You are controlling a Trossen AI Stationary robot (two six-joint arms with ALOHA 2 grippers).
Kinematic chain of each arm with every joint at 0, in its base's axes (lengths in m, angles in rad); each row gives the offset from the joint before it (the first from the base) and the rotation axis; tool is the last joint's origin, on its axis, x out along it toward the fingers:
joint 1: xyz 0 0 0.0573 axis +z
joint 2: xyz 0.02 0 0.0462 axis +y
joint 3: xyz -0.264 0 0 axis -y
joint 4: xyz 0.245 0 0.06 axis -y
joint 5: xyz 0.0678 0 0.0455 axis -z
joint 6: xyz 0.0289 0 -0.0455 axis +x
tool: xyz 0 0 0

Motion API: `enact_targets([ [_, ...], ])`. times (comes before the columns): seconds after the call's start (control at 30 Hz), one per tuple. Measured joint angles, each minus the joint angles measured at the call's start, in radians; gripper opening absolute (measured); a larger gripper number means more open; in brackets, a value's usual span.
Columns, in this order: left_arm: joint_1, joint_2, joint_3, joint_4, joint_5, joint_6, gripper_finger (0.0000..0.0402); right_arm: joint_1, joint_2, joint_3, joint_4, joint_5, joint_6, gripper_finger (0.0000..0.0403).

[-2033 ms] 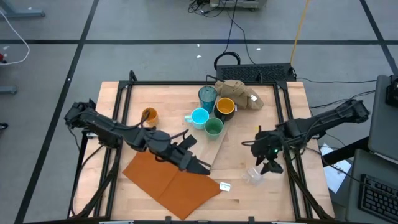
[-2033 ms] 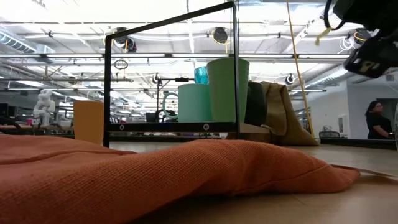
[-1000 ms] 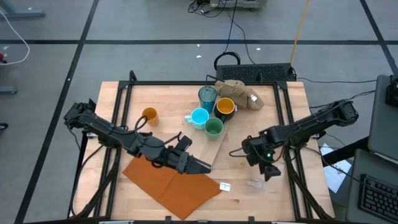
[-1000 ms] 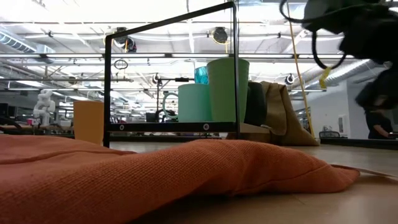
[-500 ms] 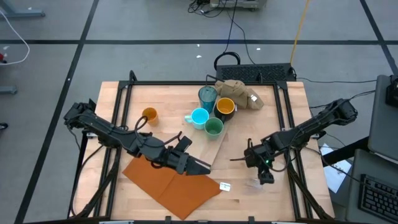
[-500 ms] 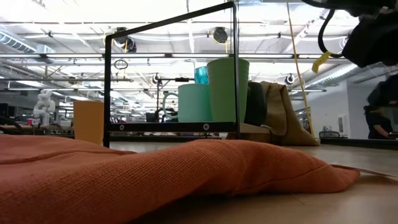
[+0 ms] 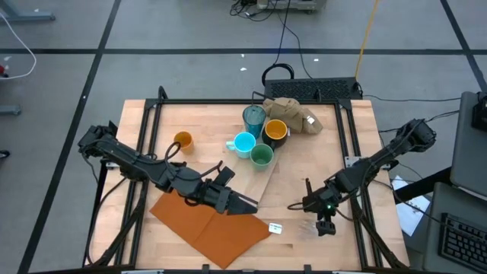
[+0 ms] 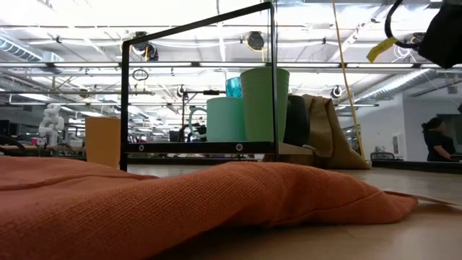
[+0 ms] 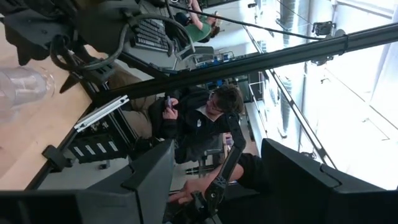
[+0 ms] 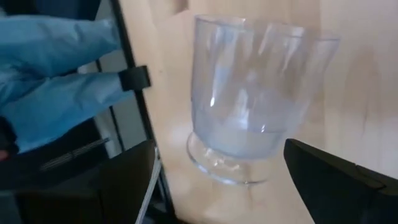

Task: Stack small to large cups/mugs on shelf
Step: Put the transparent mug on the shelf

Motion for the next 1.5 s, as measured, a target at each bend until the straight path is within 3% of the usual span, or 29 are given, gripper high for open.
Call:
enact_targets([
  [0.3, -0.014, 0.0, 0.0, 0.0, -0.001, -0.002, 0.0243, 0.038, 0.002, 0.0, 0.02, 0.168, 0.117, 0.035],
  [0.7, -0.023, 0.0, 0.0, 0.0, -0.009, -0.009, 0.0243, 0.117, 0.124, 0.0, 0.146, 0.168, 0.255, 0.035],
  [1.1, -0.031, 0.0, 0.0, 0.0, -0.026, -0.016, 0.0243, 0.127, 0.218, 0.0, 0.217, 0.165, 0.33, 0.0349],
  [1.5, -0.039, 0.0, 0.0, 0.0, -0.027, -0.015, 0.0243, 0.127, 0.215, 0.0, 0.249, 0.199, 0.311, 0.0293],
])
